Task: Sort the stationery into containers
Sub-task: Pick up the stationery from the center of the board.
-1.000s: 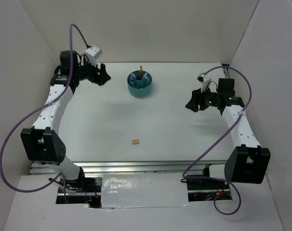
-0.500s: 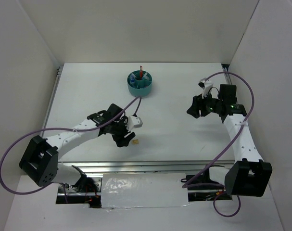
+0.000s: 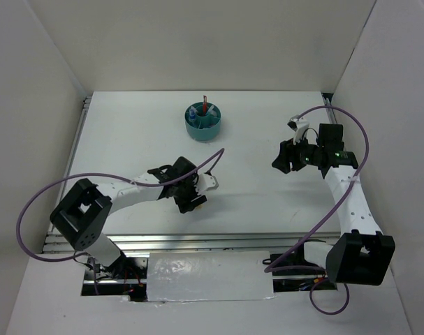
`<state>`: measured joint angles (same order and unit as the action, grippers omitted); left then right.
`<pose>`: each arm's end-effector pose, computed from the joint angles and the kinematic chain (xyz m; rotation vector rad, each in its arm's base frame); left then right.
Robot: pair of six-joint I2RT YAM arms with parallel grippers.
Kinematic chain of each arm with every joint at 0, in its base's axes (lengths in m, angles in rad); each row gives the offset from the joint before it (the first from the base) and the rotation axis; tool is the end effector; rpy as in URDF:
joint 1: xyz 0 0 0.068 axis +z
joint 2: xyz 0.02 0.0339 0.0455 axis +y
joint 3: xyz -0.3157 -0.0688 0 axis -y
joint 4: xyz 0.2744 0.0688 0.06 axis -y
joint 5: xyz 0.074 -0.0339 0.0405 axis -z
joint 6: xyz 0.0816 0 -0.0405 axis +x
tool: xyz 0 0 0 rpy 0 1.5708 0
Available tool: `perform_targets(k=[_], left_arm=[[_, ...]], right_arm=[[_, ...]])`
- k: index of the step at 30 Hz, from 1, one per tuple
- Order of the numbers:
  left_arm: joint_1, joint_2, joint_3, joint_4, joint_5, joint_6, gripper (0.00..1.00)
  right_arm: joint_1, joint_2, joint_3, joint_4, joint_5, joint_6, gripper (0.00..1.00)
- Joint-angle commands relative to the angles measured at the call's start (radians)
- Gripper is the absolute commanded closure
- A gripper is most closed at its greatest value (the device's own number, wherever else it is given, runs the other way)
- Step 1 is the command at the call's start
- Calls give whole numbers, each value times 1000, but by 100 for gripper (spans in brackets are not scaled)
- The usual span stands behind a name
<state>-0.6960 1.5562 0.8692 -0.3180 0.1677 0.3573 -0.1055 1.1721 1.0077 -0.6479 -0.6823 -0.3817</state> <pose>0.2586 -0.2338 0.1711 1.3571 2.2081 -0.3416 0.2763 0.0225 0.3190 -0.6114 2.1369 0.5467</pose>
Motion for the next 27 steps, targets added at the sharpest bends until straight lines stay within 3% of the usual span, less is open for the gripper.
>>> perform_targets(k=[1,9,14,20,24,27], left_arm=[[-22,34,48,60,4,28,27],[-45,91,40,92,15,6,34],[-45,111,51,91,21,3,45],[-8,68,80,68,53,3,66],[177,42,209,24,150,-38,72],[358,70,358,19,314,-107,75]], right_arm=[[-11,-34,3,-22,4,-14,39],[-13,-23,8,-29,7,-25,39],[-13,-20,5,-25,7,-25,39],[-13,-15,3,-16,7,-25,39],[-13,0,6,-13,-2,-20,39],[-13,18,8,-1,-11,-8,39]])
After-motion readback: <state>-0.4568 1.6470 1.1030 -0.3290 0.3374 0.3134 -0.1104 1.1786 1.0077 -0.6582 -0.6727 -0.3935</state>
